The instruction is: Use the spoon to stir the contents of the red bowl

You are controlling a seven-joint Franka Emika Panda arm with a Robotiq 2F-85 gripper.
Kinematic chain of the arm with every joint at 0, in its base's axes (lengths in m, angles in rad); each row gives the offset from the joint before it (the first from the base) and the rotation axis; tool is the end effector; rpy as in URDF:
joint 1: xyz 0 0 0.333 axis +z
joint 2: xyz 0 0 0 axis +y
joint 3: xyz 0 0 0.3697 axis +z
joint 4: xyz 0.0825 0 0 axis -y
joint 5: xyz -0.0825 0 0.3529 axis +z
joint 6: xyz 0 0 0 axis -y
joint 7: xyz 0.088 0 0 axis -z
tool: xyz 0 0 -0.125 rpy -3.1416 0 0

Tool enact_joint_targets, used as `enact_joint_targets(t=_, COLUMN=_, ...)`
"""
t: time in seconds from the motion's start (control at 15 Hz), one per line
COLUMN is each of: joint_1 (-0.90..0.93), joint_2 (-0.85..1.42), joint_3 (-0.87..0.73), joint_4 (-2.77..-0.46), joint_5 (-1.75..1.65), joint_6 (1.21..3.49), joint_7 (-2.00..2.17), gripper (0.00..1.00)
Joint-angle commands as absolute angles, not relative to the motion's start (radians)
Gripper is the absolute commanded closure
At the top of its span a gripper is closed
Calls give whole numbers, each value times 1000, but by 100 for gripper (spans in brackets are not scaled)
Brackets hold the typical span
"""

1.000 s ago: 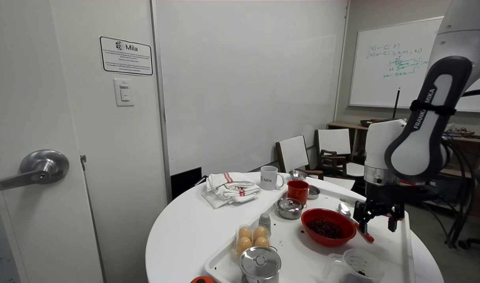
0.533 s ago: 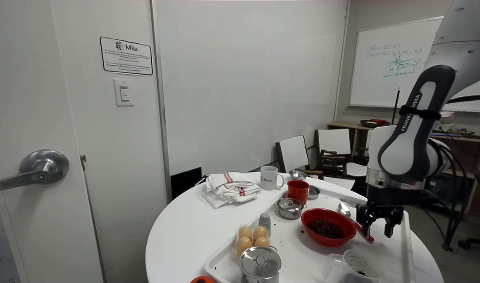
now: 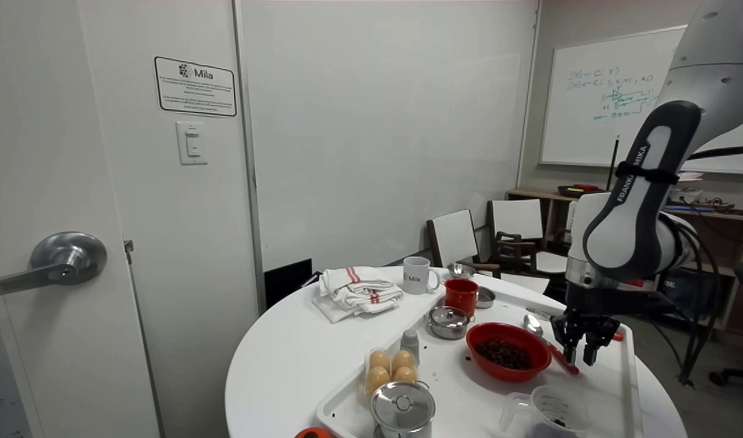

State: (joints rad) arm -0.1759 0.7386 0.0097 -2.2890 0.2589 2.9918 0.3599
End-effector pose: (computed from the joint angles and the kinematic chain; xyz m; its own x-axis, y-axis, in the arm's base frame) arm 0.5033 -0.1018 0.0812 0.7066 -0.7057 -0.0510 -0.7072 -0.7068 -0.0187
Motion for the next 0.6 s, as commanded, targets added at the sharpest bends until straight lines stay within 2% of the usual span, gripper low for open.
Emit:
enact_joint_targets(t=0.0, joint_1=-148, joint_2=768, joint_3=5, joint_4=-2251, joint_5=276, joint_6=2984, joint_7=325, gripper=30)
enact_joint_targets(t=0.07, joint_1=-143, joint_2=772, joint_3=3, joint_4=-2243, joint_5=274, joint_6=2976, joint_7=323, gripper=30)
enact_joint_targets(t=0.13, joint_1=-134, joint_2=778, joint_3=-3, joint_4=-2234, joint_5=272, joint_6=2968, joint_7=324, gripper=48)
enact_joint_targets(t=0.47, joint_1=-115, joint_2=802, joint_3=-21, joint_4=-2203, joint_5=268, joint_6=2950, joint_7=324, gripper=65)
enact_joint_targets(t=0.53, joint_1=-116, joint_2=808, joint_3=-23, joint_4=-2199, joint_5=269, joint_6=2949, joint_7=324, gripper=79)
